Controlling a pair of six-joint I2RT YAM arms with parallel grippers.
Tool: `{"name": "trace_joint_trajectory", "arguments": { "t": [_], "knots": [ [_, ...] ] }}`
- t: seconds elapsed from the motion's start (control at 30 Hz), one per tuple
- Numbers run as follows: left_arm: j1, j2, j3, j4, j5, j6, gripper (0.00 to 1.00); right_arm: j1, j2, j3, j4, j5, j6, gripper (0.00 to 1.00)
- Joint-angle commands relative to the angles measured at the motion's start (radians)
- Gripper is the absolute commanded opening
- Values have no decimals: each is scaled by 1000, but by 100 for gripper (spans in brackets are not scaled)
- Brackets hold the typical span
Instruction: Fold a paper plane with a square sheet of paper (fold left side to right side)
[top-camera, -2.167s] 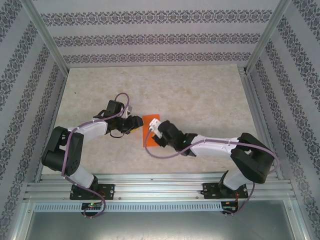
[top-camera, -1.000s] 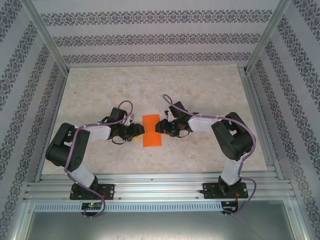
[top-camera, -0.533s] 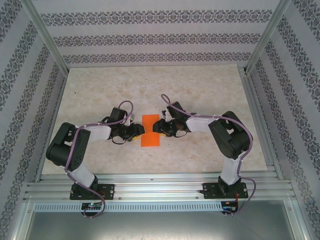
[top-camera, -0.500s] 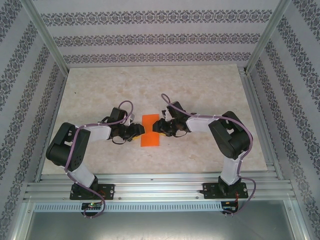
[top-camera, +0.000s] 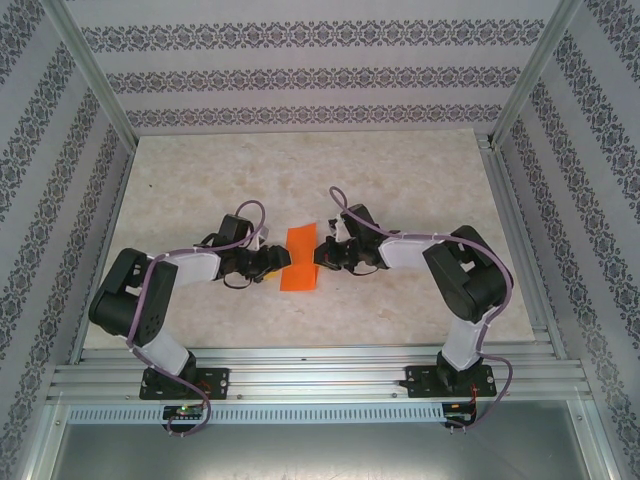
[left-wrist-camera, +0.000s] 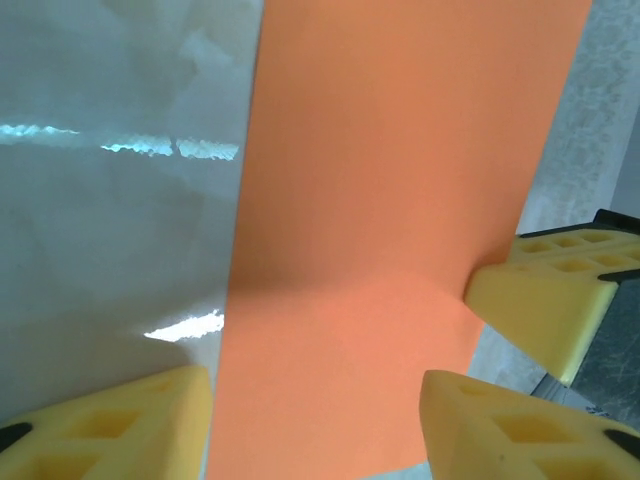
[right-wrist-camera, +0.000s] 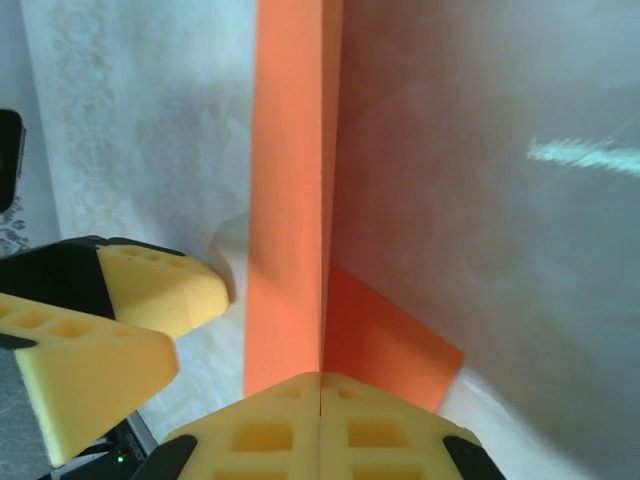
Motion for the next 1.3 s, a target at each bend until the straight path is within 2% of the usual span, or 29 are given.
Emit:
{"name": "trace_joint_trajectory", "arguments": {
  "t": [0.0, 0.13, 0.23, 0.37, 0.53, 0.8, 1.0, 1.1, 1.27],
  "knots": [
    [64, -138, -22, 42, 24, -1, 71, -45, -92, -46, 98, -63, -58, 0],
    [120, -265, -27, 66, 89, -33, 86, -106, -182, -123, 248, -190, -57, 0],
    [131, -330, -19, 121, 151, -78, 89, -158, -223, -187, 477, -340, 56, 0],
    [132, -376, 1, 211, 215, -141, 90, -195, -235, -238, 882, -486, 328, 0],
    [131, -389, 33, 295, 273, -201, 91, -197, -191, -228, 1318, -577, 660, 0],
    [127, -382, 61, 369, 321, -250, 90, -139, -182, -212, 1326, -604, 699, 0],
    [115, -382, 76, 382, 320, -255, 86, -118, -143, -206, 1328, -590, 698, 0],
    [107, -372, 81, 381, 317, -253, 76, -107, -133, -194, 1319, -588, 695, 0],
    [90, -346, 96, 383, 317, -249, 55, -92, -130, -186, 1280, -583, 670, 0]
  ]
}}
